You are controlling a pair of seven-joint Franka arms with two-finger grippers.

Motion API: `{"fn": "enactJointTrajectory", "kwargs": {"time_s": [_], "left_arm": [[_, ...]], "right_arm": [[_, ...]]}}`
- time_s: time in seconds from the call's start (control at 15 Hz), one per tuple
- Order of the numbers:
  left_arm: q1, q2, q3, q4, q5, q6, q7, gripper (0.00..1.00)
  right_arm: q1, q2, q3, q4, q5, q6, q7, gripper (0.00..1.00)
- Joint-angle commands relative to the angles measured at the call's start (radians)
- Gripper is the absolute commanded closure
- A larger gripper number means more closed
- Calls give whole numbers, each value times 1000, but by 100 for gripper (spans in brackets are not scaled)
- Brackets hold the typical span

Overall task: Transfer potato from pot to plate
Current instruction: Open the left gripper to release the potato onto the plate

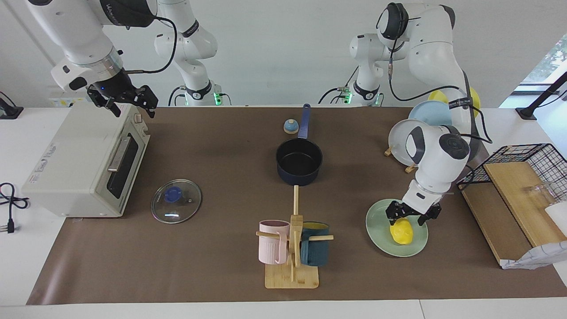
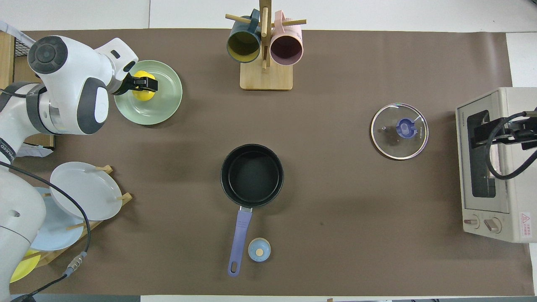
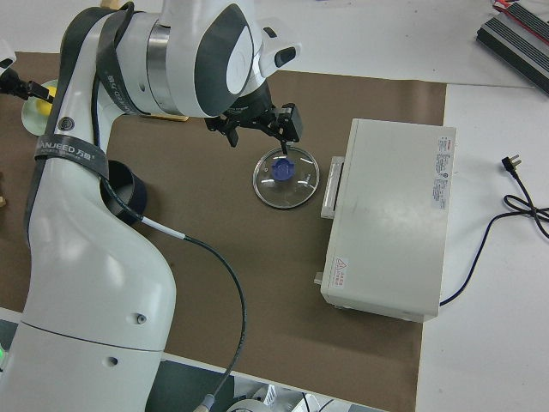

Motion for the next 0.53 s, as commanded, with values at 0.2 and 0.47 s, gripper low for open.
{"fn": "enactJointTrajectory", "kwargs": {"time_s": [0.2,0.47], "left_arm": [[16,-175,8,79,6,-339,-6,0],[22,-357,22,79,2,-543,-14,0]], "right_arm": [[-2,-15,-3,-20,20,12,14,0],[-2,-15,-3,-20,20,12,14,0]]}}
